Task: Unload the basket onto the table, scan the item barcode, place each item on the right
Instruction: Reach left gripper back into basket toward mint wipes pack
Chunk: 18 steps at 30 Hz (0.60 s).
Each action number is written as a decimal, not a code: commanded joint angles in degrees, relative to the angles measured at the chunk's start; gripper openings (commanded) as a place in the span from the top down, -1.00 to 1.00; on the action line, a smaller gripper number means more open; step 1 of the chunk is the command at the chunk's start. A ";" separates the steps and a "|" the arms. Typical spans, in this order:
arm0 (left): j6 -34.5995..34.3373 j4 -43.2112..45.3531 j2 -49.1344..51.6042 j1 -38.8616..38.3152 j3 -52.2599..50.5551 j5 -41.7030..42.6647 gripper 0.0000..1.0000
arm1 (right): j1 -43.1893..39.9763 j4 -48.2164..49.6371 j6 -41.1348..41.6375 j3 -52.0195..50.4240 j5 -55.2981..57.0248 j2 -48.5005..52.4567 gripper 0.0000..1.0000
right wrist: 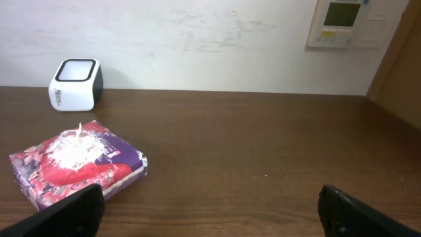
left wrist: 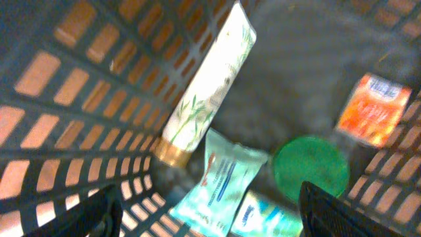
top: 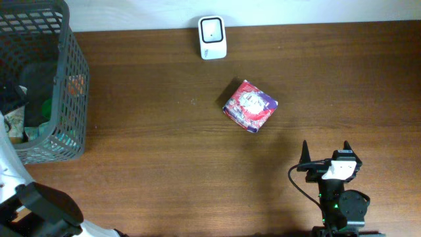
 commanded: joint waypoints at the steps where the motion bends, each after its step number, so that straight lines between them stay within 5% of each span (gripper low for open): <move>1: 4.20 -3.43 1.95 1.81 0.28 -1.20 -0.59 | -0.26 -0.20 0.48 -0.46 0.50 -0.26 -0.97; 5: 6.78 -8.37 6.82 3.56 0.07 4.09 -0.48 | -0.26 -0.20 0.48 -0.46 0.50 -0.26 -0.97; 7: 6.95 -8.31 8.44 3.32 0.02 7.41 -0.88 | -0.26 -0.20 0.48 -0.46 0.50 -0.26 -0.97; 10: 6.95 -5.68 9.20 3.23 0.02 12.66 -1.00 | -0.26 -0.20 0.48 -0.46 0.50 -0.26 -0.97; 14: 8.24 -7.34 11.37 3.56 -0.61 0.98 -0.73 | -0.26 -0.20 0.48 -0.46 0.50 -0.26 -0.97; 18: 8.28 -9.79 13.18 4.15 -1.81 0.00 -0.48 | -0.26 -0.20 0.48 -0.46 0.50 -0.26 -0.98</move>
